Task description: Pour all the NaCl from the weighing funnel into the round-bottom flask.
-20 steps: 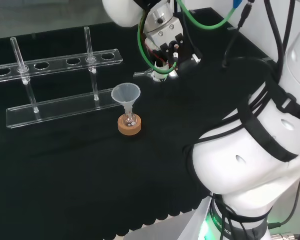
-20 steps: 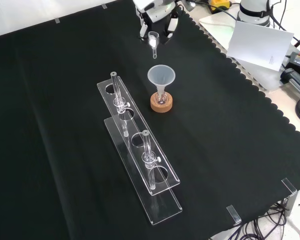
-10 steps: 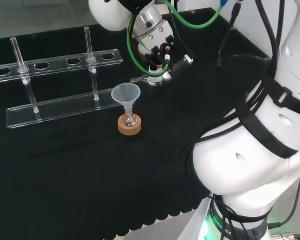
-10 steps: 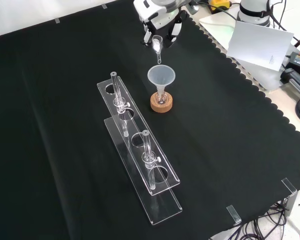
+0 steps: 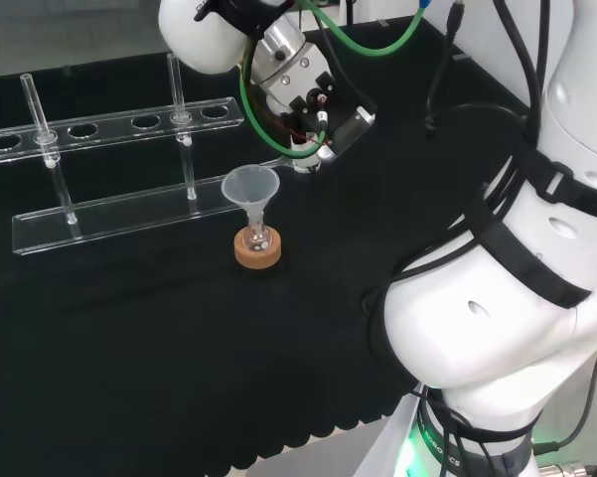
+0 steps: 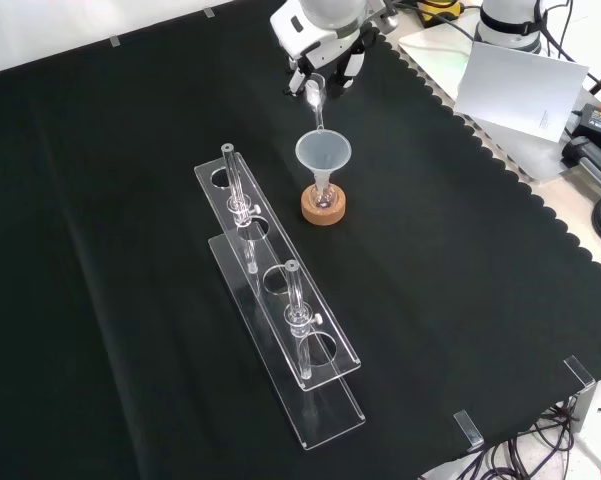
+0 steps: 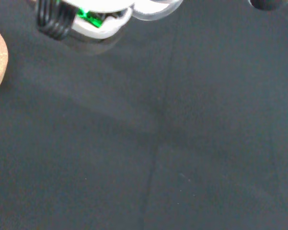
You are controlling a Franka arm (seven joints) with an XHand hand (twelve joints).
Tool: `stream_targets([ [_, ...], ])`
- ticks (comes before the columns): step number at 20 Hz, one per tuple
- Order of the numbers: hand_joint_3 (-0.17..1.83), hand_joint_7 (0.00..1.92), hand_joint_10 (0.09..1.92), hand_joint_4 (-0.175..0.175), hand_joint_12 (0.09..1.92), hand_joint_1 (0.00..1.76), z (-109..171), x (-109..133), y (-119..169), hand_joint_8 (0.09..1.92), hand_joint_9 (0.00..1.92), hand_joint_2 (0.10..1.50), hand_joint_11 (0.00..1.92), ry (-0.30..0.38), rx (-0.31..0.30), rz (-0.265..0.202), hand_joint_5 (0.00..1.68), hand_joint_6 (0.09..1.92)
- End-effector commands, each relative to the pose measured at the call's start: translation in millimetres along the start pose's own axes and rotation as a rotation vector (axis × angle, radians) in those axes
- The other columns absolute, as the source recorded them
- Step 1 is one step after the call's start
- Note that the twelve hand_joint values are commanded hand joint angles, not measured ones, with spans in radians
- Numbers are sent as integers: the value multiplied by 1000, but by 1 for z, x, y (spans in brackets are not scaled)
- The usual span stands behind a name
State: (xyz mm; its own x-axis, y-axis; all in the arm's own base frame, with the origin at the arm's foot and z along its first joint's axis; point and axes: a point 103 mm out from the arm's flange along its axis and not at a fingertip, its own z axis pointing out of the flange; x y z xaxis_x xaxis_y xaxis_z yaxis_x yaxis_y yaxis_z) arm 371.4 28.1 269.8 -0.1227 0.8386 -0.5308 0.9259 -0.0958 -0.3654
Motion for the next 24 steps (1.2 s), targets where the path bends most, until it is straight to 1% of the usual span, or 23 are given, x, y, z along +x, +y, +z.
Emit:
stream_targets([
  [1,438,1488,87,175,641,1127,-1,0,1,240,1657,746,1424,-28,8,0,1355,439],
  [11,437,1488,87,175,638,1127,-9,-2,2,235,1656,746,1424,-92,14,-7,1355,438],
  [16,436,1489,87,175,637,1127,-13,5,1,234,1656,747,1424,-128,16,-11,1355,437],
  [24,435,1489,87,175,634,1126,-18,7,1,230,1656,747,1424,-173,19,-17,1355,437],
])
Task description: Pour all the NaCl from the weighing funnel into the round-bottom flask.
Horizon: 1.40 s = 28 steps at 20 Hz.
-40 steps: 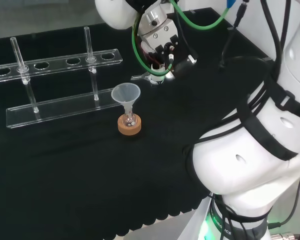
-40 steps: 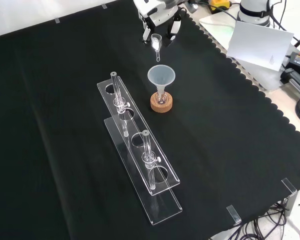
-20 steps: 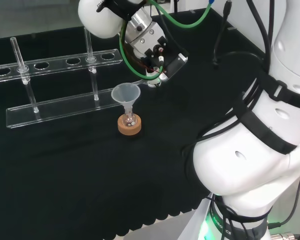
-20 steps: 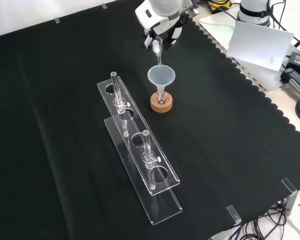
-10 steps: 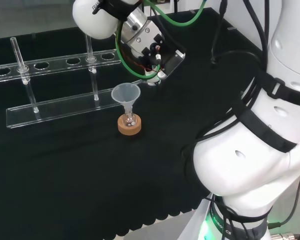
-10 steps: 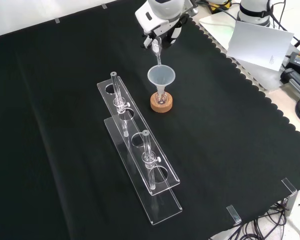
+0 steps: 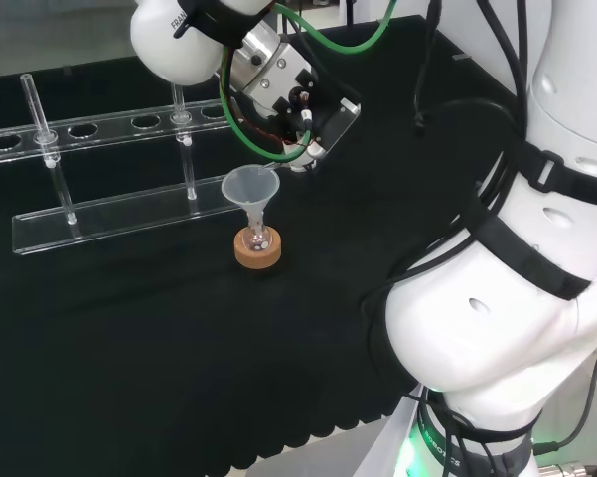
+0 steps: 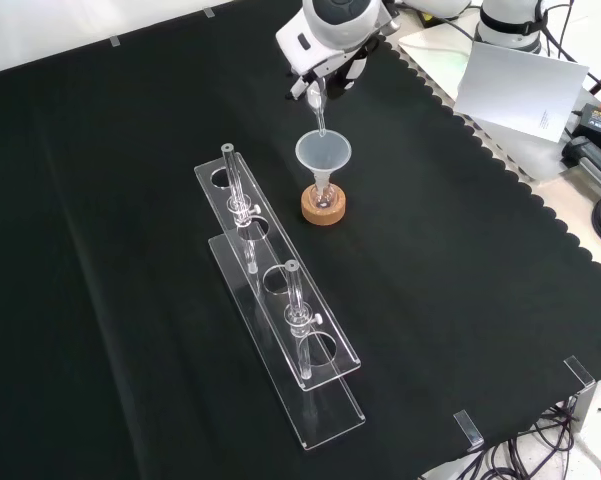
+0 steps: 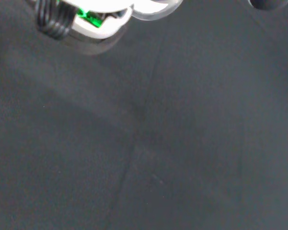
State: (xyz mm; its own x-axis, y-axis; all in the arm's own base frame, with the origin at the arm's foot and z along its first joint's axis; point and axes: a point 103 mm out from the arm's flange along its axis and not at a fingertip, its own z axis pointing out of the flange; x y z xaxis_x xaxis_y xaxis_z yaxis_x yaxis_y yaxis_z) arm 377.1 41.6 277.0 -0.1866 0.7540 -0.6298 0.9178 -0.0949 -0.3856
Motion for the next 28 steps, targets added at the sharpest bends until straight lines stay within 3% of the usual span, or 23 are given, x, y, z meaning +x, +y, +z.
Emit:
stream_targets([
  [1,435,1489,87,175,634,1126,-3,0,0,230,1656,748,1424,-32,4,-3,1355,437],
  [16,432,1490,87,175,631,1126,-3,1,1,225,1656,749,1424,-84,27,-1,1354,437],
  [28,431,1491,87,175,629,1126,-12,5,0,221,1655,750,1424,-124,11,0,1354,438],
])
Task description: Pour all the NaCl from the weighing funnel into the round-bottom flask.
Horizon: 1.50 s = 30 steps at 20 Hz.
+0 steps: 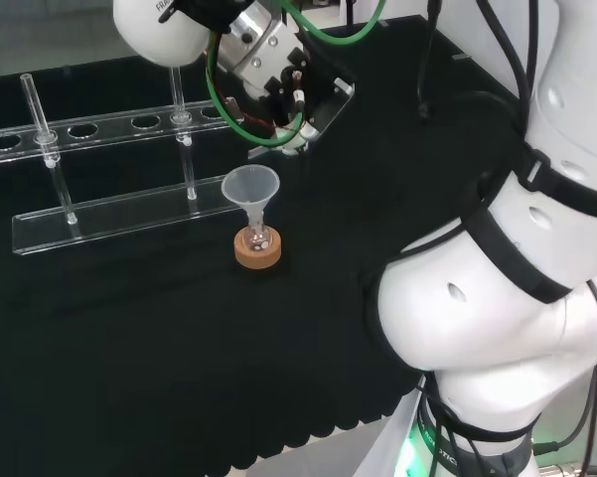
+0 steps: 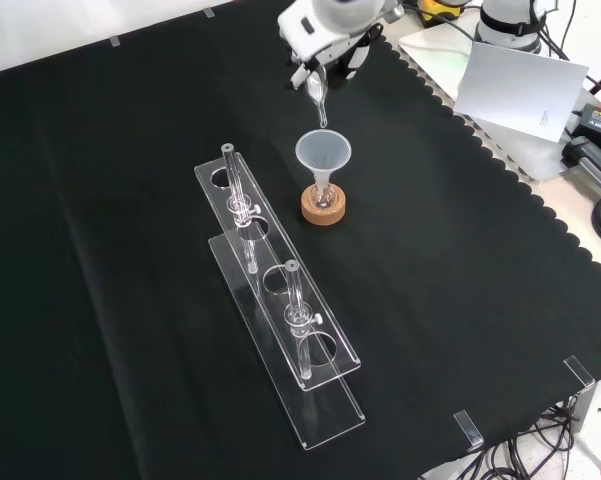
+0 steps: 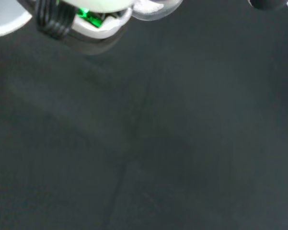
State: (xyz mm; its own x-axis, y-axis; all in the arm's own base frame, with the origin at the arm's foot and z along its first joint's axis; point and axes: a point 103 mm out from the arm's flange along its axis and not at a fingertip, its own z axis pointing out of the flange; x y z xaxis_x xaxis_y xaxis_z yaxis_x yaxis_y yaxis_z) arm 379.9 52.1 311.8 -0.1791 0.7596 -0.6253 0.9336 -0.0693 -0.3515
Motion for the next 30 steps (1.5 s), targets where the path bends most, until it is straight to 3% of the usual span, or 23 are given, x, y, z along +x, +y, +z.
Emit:
stream_targets([
  [1,431,1491,87,175,629,1126,19,20,11,221,1655,750,1424,-133,57,-9,1354,438],
  [15,430,1490,87,175,627,1126,17,23,13,216,1655,751,1423,-118,56,-12,1354,438],
  [30,428,1490,87,175,625,1125,7,31,15,212,1653,752,1423,-224,50,-15,1352,440],
])
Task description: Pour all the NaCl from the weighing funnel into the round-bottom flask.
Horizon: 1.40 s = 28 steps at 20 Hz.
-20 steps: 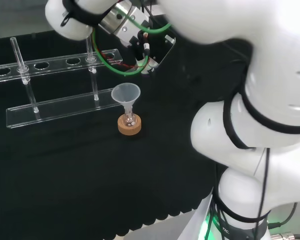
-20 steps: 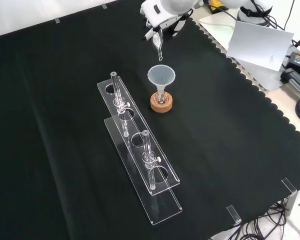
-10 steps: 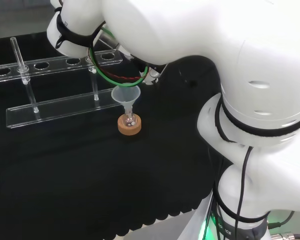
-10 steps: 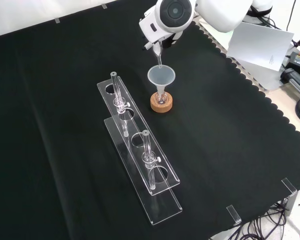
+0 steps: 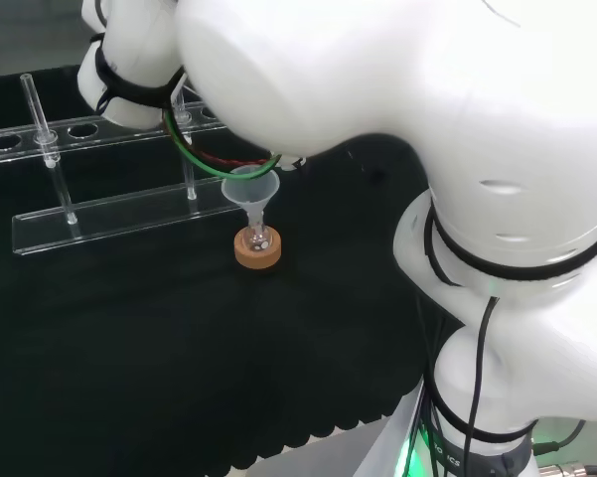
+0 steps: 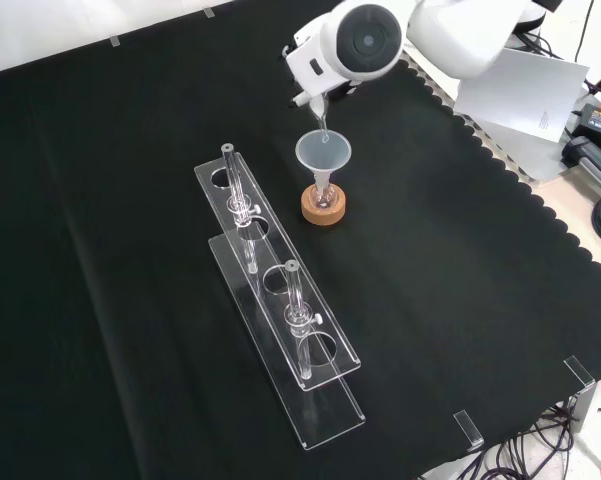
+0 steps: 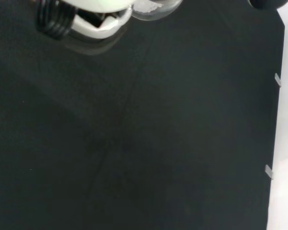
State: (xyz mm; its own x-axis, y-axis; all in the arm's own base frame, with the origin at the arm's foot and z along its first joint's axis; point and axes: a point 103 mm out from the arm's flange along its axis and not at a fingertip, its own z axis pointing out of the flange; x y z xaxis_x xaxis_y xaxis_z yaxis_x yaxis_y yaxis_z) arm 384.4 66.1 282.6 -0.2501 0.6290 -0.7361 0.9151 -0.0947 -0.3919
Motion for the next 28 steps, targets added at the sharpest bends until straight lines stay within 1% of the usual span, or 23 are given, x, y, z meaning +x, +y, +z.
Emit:
stream_targets([
  [1,428,1490,87,175,625,1125,-4,3,1,211,1653,752,1423,-47,2,2,1352,440],
  [11,426,1491,87,175,623,1125,-12,3,1,209,1651,753,1422,-110,-3,11,1351,441],
  [17,426,1490,87,175,623,1125,-13,2,2,207,1651,754,1421,-146,0,21,1351,442],
  [25,425,1490,87,175,622,1125,-10,-1,4,205,1650,755,1420,-159,13,26,1350,443],
  [28,424,1490,87,175,622,1125,-9,-3,5,204,1649,755,1420,-183,18,29,1350,444],
])
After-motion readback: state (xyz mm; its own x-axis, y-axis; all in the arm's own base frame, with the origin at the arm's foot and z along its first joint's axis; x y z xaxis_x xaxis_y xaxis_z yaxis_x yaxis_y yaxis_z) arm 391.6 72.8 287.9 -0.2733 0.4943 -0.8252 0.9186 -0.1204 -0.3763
